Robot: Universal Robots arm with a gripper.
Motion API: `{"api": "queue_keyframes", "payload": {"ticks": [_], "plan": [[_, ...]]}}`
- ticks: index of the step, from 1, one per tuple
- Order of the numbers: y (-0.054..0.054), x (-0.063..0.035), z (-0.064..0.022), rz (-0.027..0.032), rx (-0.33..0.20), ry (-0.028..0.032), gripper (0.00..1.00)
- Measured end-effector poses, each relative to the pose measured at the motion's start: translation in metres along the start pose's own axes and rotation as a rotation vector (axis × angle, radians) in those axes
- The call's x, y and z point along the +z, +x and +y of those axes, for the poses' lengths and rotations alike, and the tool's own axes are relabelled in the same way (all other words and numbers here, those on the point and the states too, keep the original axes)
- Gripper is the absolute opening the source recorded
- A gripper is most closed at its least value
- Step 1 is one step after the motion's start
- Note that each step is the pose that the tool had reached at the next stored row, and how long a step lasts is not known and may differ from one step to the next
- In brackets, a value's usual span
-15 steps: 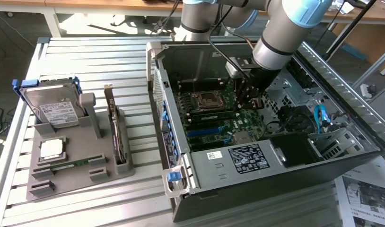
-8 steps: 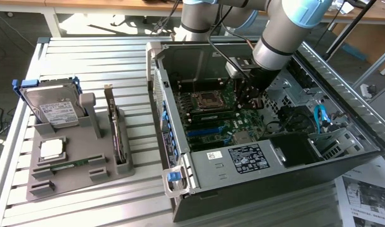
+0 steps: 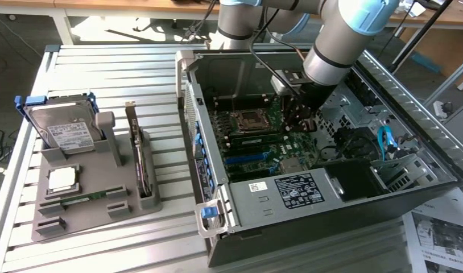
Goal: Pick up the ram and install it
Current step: 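Press down the ram until it locks into place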
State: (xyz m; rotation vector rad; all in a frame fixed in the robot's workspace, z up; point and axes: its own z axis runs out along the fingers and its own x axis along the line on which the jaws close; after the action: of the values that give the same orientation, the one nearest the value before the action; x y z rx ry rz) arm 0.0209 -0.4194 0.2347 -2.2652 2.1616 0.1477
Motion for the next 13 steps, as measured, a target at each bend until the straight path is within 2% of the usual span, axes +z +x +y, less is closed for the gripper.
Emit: {"api": "queue_keyframes", "payload": {"ticks": [13], "plan": [[0.0003, 0.0035, -0.0003, 0.0002, 0.0, -0.0001, 0.11]]}}
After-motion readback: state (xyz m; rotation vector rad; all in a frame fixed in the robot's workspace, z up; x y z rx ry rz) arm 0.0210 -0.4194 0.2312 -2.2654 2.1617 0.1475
